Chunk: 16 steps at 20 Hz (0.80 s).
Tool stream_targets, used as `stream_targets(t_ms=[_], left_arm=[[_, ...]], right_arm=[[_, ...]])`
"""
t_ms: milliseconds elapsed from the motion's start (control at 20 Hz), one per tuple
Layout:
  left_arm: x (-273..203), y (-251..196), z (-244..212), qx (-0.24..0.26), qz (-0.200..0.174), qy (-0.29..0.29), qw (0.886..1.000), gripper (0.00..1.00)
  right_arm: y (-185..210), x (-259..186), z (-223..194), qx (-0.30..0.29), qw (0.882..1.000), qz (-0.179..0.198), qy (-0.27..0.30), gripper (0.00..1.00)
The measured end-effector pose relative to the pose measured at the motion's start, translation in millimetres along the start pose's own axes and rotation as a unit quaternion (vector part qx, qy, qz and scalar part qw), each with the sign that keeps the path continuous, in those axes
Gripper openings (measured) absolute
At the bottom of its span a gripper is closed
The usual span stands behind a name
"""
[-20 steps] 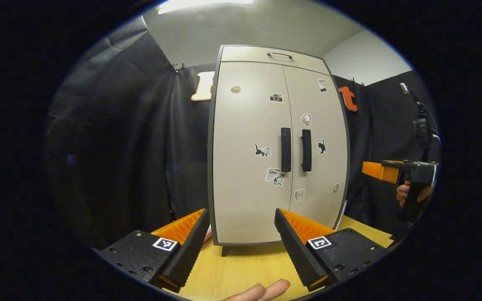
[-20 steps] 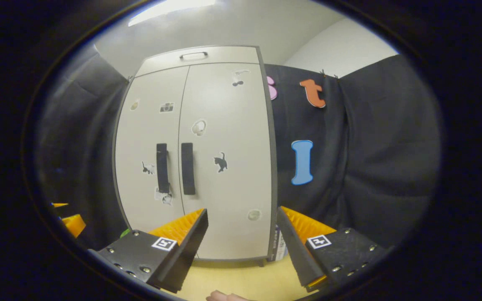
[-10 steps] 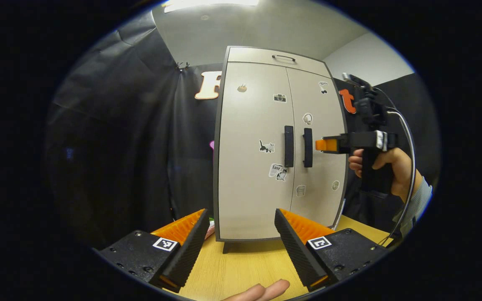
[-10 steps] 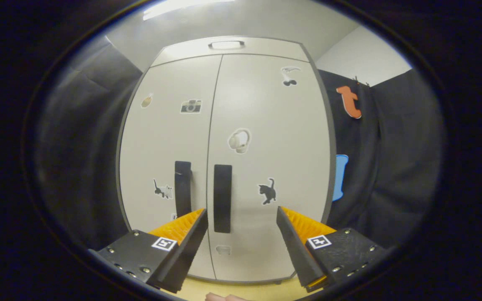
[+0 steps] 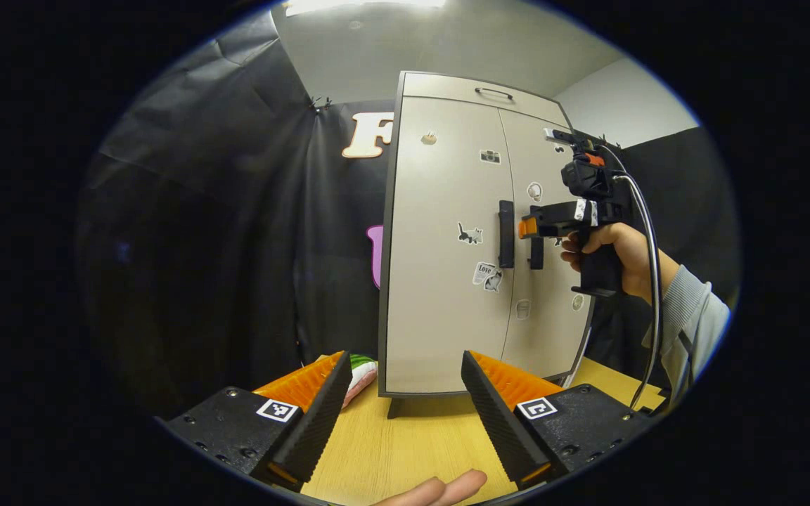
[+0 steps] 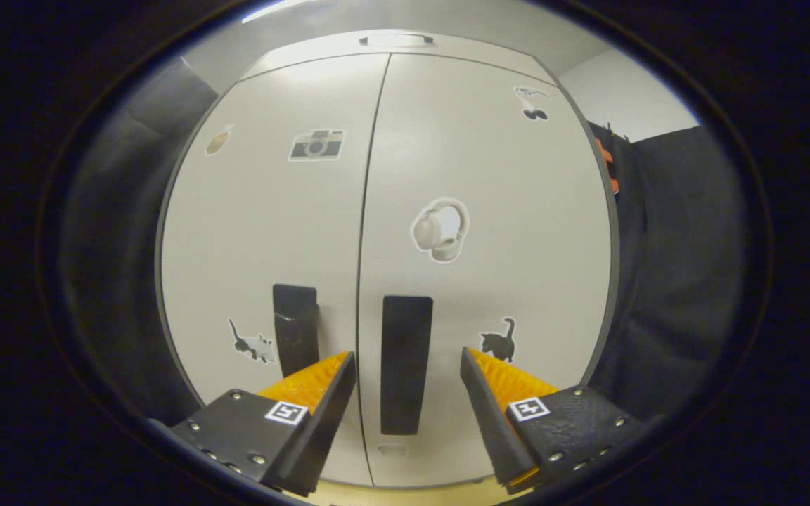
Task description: Open the right door of the double-door shoe cabinet with the right hand, and open the left door with the left hand.
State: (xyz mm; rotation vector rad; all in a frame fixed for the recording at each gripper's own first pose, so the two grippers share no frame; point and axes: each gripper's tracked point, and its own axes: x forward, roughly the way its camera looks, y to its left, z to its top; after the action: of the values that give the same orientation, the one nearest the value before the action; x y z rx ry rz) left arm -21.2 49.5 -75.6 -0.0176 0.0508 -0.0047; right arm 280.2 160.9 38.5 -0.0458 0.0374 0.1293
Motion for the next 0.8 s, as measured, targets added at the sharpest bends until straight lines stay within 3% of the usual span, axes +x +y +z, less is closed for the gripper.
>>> stream_targets(t_ms=[50, 100, 150, 200, 400, 800], left_arm=[[2, 1, 0, 0.002, 0.000, 0.000, 1.000, 0.98], [3, 1, -1, 0.003, 0.001, 0.001, 1.000, 0.99], [5, 3, -2, 0.003, 0.005, 0.003, 1.000, 0.98], [7, 6, -4, 0.003, 0.010, 0.006, 1.000, 0.98], [12, 4, -2, -0.006, 0.017, 0.009, 1.000, 0.99], [-2, -15, -2, 0.017, 0.009, 0.014, 1.000, 0.98]], right_arm=[[0, 6, -4, -0.002, 1.000, 0.004, 0.004, 0.74], [-2, 5, -5, -0.001, 1.000, 0.003, 0.009, 0.70], [-2, 12, -1, 0.010, 1.000, 0.003, -0.001, 0.51], [0, 3, -1, 0.016, 1.000, 0.008, 0.007, 0.50], [1, 4, -5, 0.047, 0.999, 0.019, 0.015, 0.13], [-7, -20, 1, 0.051, 0.995, 0.078, 0.018, 0.13]])
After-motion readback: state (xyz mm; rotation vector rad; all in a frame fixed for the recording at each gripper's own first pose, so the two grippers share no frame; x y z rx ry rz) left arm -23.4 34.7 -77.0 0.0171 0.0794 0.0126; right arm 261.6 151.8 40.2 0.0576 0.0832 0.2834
